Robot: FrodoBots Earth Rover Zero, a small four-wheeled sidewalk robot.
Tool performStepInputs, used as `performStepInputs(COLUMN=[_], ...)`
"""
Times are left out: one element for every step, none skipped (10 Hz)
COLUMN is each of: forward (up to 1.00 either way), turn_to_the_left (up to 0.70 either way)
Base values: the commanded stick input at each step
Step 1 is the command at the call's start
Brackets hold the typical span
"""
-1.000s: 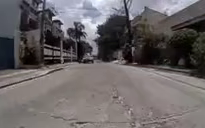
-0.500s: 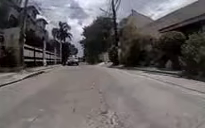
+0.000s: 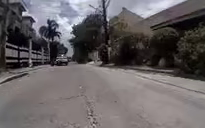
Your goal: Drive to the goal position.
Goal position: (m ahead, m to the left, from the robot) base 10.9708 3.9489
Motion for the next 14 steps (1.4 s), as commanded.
performStepInputs(forward=[1.0,1.0,1.0,1.0,1.0,1.0,1.0,1.0,1.0,1.0,1.0,1.0,1.0,1.0], turn_to_the_left=[0.0,0.0,0.0,0.0,0.0,-0.04,-0.23,-0.4,-0.4,-0.16,-0.05,0.0,0.0,0.0])
